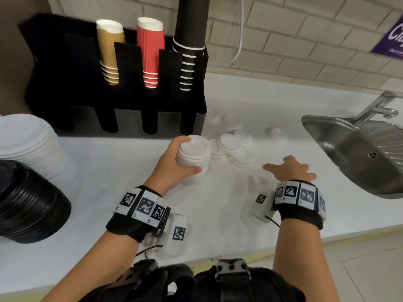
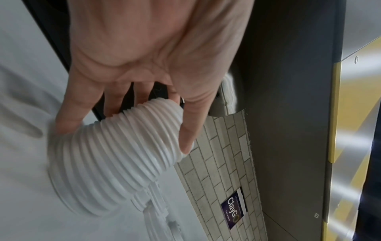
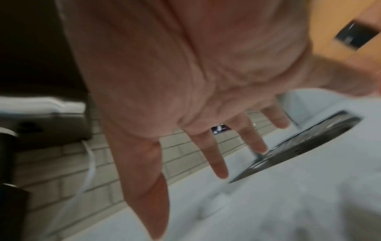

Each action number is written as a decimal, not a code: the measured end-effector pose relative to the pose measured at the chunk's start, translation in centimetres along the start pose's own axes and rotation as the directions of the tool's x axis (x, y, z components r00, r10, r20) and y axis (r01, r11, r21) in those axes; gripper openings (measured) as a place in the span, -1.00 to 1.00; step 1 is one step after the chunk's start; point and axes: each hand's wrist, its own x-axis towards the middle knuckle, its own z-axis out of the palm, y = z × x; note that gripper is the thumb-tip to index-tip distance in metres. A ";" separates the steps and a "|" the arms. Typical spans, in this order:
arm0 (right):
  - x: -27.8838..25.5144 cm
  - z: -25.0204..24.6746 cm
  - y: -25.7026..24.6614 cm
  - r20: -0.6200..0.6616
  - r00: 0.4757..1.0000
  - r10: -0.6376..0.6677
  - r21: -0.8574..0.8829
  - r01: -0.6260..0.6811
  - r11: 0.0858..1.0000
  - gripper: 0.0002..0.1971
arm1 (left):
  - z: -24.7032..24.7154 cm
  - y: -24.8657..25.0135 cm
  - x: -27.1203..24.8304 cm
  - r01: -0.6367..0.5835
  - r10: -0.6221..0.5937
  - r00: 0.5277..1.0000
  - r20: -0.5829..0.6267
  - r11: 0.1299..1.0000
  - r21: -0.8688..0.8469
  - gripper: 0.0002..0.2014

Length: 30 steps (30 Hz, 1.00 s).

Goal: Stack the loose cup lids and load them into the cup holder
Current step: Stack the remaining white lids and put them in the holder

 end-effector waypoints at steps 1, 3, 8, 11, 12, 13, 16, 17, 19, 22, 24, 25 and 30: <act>0.4 0.1 0.9 0.011 0.998 0.054 -0.061 -0.053 0.997 -0.25 | 0.0 0.0 0.0 -0.001 0.001 1.000 -0.003 1.000 -0.005 -0.34; 0.9 0.3 2.2 0.029 0.995 0.097 -0.096 -0.094 0.991 -0.31 | 0.0 0.1 -0.1 -0.005 0.005 1.000 -0.003 1.000 -0.014 -0.33; 0.5 0.6 3.8 0.026 0.998 0.051 -0.079 -0.049 0.996 -0.55 | 0.1 0.3 -0.1 -0.020 0.021 1.000 0.004 0.999 -0.031 -0.25; -0.3 1.0 3.6 -0.064 0.997 0.038 -0.133 -0.046 0.990 -0.55 | 0.1 0.3 -0.1 -0.018 0.018 1.000 0.002 0.999 -0.029 -0.22; -0.5 1.0 3.4 -0.068 0.997 0.038 -0.143 -0.047 0.989 -0.54 | 0.1 0.4 -0.1 -0.014 0.014 1.000 0.003 0.999 -0.033 -0.22; -0.6 0.9 3.3 -0.054 0.998 0.038 -0.143 -0.046 0.989 -0.54 | 0.1 0.4 -0.1 -0.009 0.009 1.000 0.003 0.999 -0.035 -0.22; -0.1 0.8 3.4 0.047 0.999 -0.027 -0.068 0.031 0.997 -0.61 | 0.1 0.4 -0.3 0.004 -0.004 1.000 0.000 0.999 -0.034 -0.18; 0.0 1.0 3.4 0.043 0.997 -0.065 -0.055 0.067 0.996 -0.65 | 0.2 0.5 -0.3 0.013 -0.013 1.000 -0.004 0.999 -0.036 -0.14; 0.0 1.5 3.5 -0.016 0.993 -0.114 -0.066 0.113 0.991 -0.72 | 0.2 0.5 -0.3 0.033 -0.033 0.999 -0.015 0.998 -0.045 -0.07; 0.2 1.9 3.2 -0.036 0.993 -0.116 -0.085 0.112 0.990 -0.67 | 0.2 0.4 -0.3 0.051 -0.053 0.998 -0.018 0.997 -0.060 -0.03; 0.3 1.7 2.7 -0.024 0.995 -0.092 -0.091 0.090 0.992 -0.58 | 0.2 0.3 -0.2 0.053 -0.054 0.998 -0.019 0.997 -0.063 -0.04; 0.3 1.5 2.4 -0.022 0.995 -0.092 -0.077 0.090 0.993 -0.55 | 0.3 0.3 -0.2 0.051 -0.053 0.998 -0.022 0.997 -0.061 -0.05; -0.7 1.0 -0.8 -0.026 0.859 -0.512 0.261 0.500 0.826 -0.55 | 0.6 -0.1 -0.1 0.054 -0.057 0.996 -0.062 0.997 -0.049 -0.13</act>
